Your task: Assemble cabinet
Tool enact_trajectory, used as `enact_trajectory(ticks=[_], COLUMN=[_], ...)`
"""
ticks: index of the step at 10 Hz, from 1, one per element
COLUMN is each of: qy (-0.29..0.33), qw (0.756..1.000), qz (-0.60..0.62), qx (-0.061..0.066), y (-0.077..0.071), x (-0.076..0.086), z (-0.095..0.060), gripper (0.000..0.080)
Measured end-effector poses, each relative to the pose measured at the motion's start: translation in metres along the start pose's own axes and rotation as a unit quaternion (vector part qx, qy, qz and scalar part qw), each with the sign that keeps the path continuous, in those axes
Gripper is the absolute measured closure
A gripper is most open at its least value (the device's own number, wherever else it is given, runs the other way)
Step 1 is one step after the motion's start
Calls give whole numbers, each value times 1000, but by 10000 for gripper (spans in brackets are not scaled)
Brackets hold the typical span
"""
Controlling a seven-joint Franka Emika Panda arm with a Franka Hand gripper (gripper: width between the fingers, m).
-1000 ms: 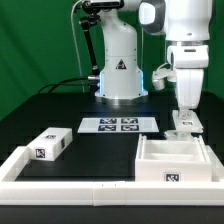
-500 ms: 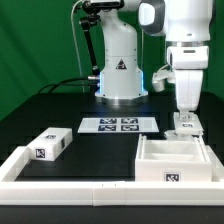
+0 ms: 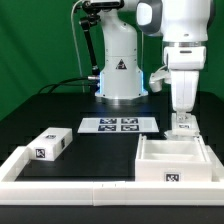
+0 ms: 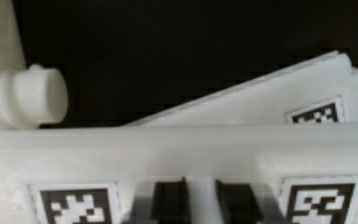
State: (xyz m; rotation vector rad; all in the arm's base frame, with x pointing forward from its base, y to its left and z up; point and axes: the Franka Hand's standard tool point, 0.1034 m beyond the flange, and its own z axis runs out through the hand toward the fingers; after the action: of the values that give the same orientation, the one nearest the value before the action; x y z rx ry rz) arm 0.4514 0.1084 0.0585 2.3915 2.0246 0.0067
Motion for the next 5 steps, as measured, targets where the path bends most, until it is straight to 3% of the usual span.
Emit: enact_trajectory(ticks=[5], qy=[0], qw=[1000], qz=[14], qx=[0], y=[3], x=[3], z=[1], gripper=[731])
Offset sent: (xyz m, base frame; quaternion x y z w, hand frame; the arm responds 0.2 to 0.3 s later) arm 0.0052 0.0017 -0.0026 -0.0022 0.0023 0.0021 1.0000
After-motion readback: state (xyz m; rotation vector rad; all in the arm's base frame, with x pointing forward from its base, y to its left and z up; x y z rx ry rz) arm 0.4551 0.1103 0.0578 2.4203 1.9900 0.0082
